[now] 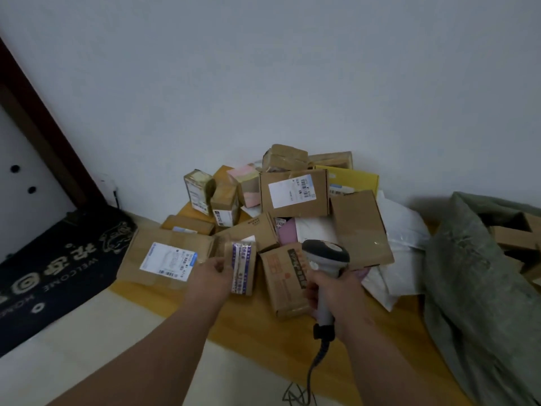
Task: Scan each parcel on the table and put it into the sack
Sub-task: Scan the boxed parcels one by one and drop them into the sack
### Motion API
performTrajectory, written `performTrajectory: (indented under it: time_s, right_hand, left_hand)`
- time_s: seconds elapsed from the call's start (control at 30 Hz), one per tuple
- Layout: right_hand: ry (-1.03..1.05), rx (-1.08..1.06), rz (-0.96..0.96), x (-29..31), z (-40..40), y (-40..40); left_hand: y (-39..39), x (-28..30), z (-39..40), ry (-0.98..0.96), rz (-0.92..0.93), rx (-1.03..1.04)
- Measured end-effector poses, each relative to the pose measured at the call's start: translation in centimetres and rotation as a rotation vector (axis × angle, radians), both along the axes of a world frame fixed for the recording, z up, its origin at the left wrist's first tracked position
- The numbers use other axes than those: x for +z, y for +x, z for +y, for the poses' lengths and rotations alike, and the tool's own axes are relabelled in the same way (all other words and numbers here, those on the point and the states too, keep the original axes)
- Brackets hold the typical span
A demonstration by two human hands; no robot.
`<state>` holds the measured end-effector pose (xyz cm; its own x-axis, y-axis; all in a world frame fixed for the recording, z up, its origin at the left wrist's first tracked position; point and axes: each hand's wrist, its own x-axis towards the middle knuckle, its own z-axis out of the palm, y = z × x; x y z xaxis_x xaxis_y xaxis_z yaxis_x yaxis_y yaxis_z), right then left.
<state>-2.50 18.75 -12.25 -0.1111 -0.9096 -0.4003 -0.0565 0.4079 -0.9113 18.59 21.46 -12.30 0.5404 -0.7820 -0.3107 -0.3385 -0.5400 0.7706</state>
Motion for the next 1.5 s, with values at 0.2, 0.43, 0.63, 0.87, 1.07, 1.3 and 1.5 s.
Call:
performTrajectory:
  time_s: [0.2,0.43,0.63,0.87,1.07,1.3,1.5]
  right_hand:
    - [0.012,0.224,0.086,-1.7,-0.3,5.6]
    - [0.046,0.365,0.19,-2.9,-1.8,13.9]
    - [0.103,0.377,0.262,-6.1,-0.8,22.1]
    - [0.185,0.295,0.275,-8.5,0.5,26.7]
    - [0.068,0.2,0.233,-7.7,0.0,27.7]
    - [-0.179,0.041,0.138,-3.7,-0.3,26.6]
    - [-0.223,-0.152,0.043,2.1,0.5,20.0]
  left_hand:
    - [4.4,-1.8,0.1,0.007,0.009,0.111]
    - [13.7,-3.3,-1.6,0.064,-0.042,0.148]
    - [22.3,-4.5,-4.0,0.258,-0.183,0.089]
    - [26.7,-7.8,-4.2,0.363,0.094,-0.01]
    - [28.3,-7.5,-4.4,0.32,0.127,0.03]
    - [27.3,-3.4,-4.0,0.106,0.262,0.108]
    - [21.5,1.7,-3.0,-0.001,0.457,0.025]
